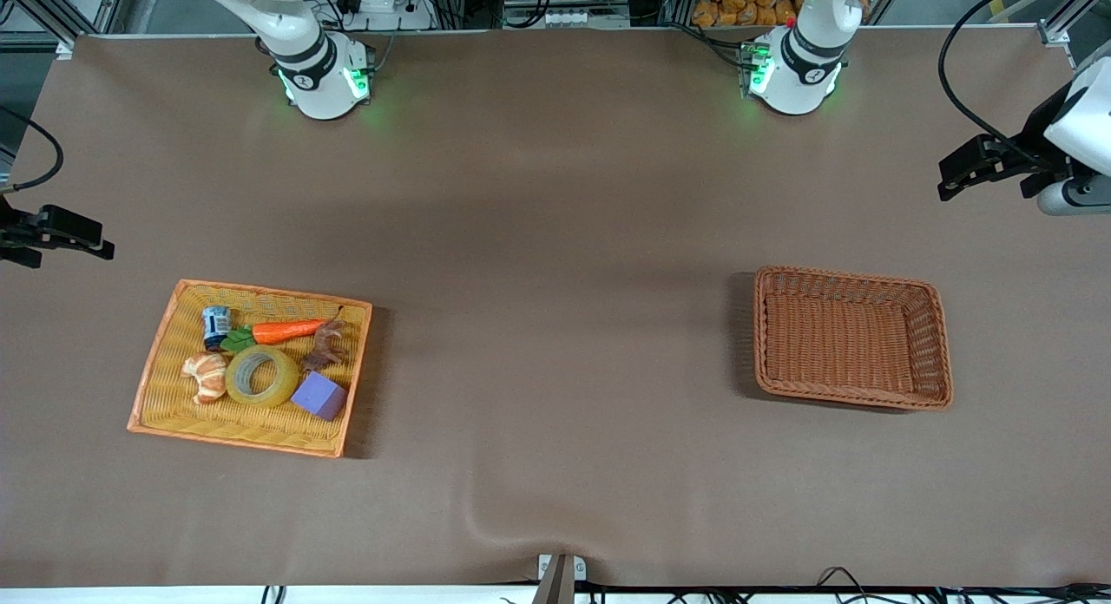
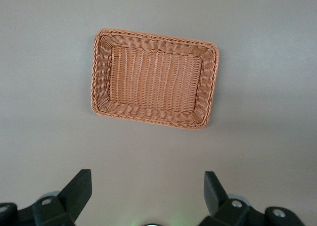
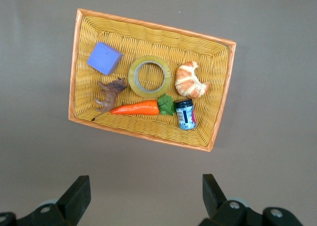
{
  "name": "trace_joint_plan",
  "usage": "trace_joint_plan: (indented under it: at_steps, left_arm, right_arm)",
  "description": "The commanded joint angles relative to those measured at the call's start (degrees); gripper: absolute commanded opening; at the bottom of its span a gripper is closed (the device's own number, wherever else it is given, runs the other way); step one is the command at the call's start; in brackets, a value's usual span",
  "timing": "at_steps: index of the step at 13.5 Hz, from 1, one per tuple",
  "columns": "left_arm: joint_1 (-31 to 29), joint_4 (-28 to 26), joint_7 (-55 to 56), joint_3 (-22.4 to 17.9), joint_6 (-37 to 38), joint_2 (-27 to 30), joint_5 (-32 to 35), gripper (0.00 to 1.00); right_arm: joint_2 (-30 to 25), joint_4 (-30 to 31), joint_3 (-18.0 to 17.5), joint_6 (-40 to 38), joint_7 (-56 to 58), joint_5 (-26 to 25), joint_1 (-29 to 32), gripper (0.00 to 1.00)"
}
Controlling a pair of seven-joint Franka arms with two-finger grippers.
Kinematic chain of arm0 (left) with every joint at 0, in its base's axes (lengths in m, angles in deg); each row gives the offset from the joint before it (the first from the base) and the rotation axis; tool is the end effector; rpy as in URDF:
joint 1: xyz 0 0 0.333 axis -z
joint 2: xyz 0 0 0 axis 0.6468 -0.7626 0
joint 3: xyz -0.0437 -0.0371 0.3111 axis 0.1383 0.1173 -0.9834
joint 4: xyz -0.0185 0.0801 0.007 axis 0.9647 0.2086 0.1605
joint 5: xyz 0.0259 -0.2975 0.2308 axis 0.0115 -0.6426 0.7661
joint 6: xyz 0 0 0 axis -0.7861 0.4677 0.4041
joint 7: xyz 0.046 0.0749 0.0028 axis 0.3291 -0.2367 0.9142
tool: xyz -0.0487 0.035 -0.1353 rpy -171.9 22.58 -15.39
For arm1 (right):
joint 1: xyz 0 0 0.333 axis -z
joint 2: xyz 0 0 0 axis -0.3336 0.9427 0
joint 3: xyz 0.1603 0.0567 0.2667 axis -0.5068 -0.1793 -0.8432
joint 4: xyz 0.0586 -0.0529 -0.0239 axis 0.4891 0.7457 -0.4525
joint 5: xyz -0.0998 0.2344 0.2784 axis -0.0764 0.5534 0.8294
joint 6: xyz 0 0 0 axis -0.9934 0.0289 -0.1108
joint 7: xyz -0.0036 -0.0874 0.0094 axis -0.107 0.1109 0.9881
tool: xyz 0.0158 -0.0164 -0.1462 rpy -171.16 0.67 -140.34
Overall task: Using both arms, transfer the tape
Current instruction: 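Reach the right gripper toward the tape roll in the yellow basket, then lower the right gripper onto the tape roll and grasp its rim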
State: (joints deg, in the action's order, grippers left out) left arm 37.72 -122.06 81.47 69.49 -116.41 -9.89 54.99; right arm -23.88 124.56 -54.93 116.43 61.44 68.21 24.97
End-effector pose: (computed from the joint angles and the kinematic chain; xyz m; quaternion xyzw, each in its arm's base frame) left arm 0.5248 -0.0384 0.5989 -0.9997 -0.0098 0.0162 0.0158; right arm 0.5753 -0.0710 0.5459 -0.9983 -0.0449 0.0260 0.0254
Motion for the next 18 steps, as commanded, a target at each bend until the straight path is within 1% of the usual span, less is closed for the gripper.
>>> trace_joint_plan:
  at_steps: [1,7,9,12,14,16,18]
  left_arm:
    - [-0.23,0.42,0.0,0.19,0.32,0.06,1.23,1.0]
    - [-0.93,0.77,-0.35,0.19,0.32,-0.38,0.88,1.0]
    - [-1.02,0.77,-0.35,0.19,0.32,-0.64,0.79,1.0]
    - [-1.02,0.77,-0.35,0.19,0.32,-0.73,0.71,1.0]
    - [-1.02,0.68,-0.44,0.19,0.32,-0.73,0.71,1.0]
    - [-1.02,0.68,-0.53,0.19,0.32,-0.73,0.71,1.0]
    - [-1.02,0.68,-0.62,0.19,0.32,-0.73,0.71,1.0]
  right_arm:
    - [0.24,-0.61,-0.03,-0.32,-0.76,0.05,-0.21,1.0]
    - [0.24,-0.26,-0.03,-0.32,-1.19,0.14,-0.21,1.0]
    - [0.94,1.67,-0.12,1.33,-1.28,0.49,-0.82,1.0]
    - [2.53,7.72,-0.12,8.44,-1.28,0.58,-4.33,1.0]
    - [4.72,12.29,-0.2,16.07,-1.28,0.84,-5.47,1.0]
    - [9.18,13.63,-0.2,22.76,-0.85,0.84,-6.71,1.0]
    - [12.71,13.54,-0.2,26.29,-0.5,0.84,-7.5,1.0]
